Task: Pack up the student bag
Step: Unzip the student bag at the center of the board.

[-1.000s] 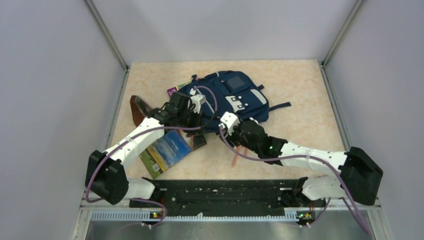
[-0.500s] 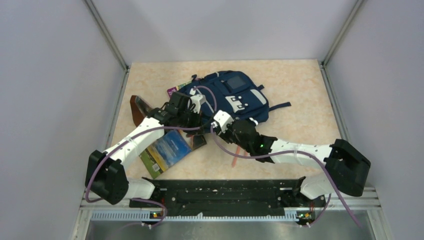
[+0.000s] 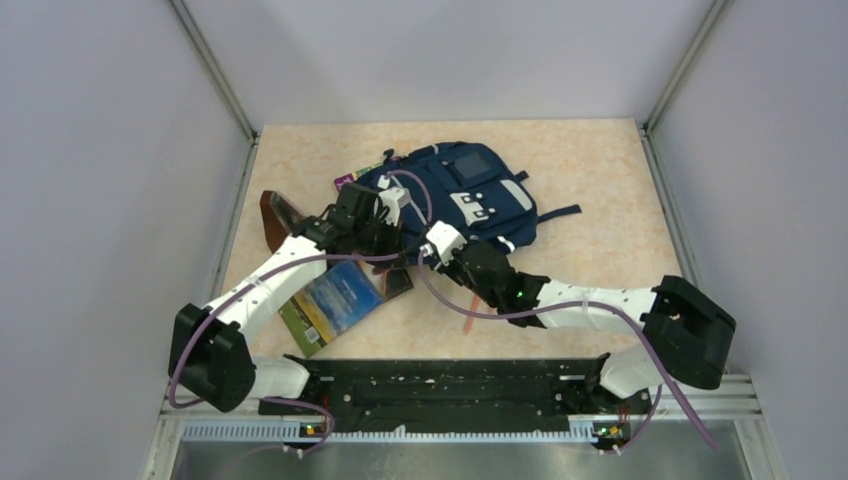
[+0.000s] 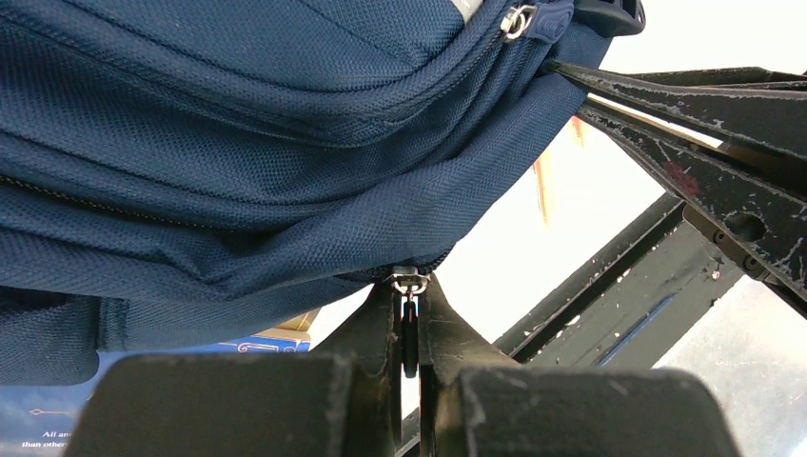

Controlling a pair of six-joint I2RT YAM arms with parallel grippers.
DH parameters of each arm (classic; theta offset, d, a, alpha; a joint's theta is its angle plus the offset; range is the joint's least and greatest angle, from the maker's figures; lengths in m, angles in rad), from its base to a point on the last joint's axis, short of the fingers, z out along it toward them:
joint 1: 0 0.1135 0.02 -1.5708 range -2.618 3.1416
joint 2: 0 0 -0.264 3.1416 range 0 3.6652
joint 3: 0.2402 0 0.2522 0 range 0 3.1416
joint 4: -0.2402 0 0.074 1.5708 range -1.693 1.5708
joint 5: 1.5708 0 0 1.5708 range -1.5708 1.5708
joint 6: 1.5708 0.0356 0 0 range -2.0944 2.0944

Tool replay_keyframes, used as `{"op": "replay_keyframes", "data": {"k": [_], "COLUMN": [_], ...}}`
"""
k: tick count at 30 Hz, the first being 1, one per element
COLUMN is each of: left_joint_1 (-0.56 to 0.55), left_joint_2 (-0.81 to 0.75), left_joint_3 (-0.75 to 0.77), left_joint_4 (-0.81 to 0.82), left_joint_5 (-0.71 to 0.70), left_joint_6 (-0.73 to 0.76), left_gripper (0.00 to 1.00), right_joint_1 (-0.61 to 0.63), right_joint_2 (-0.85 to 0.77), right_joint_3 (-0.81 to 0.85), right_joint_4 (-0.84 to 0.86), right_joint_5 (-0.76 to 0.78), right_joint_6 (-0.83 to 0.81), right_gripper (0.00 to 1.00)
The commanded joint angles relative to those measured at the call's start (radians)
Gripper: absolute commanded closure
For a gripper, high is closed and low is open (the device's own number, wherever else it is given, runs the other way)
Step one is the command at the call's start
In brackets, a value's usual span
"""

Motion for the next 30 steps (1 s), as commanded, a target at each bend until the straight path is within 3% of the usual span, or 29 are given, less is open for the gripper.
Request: {"op": "replay_keyframes", "data": {"k": [1,10,30], "left_joint_1": [-0.001,0.014,0.114], "left_joint_2": [-0.063,-0.107,-0.191], "left_joint_3": [0.012,-0.002,-0.035], "left_joint_4": [0.029,0.042,0.078], "left_joint_5": [0.002,-0.098,-0.230], "left_joint_6": [0.018,0.004,-0.042], "left_gripper": [1.00,1.00,1.00], "right_joint_1": [0.010,0.011,0.011], "right_joint_2": [-0.061,-0.133,-0.290], "right_joint_3": [-0.043,-0.144,-0.243], "right_joint_4": [0.108,0.210,0.288], "right_joint_5": [0.070,0.164,0.209], "right_joint_6": [0.014,0.028,0.060], "right_gripper": [1.00,1.00,1.00]}}
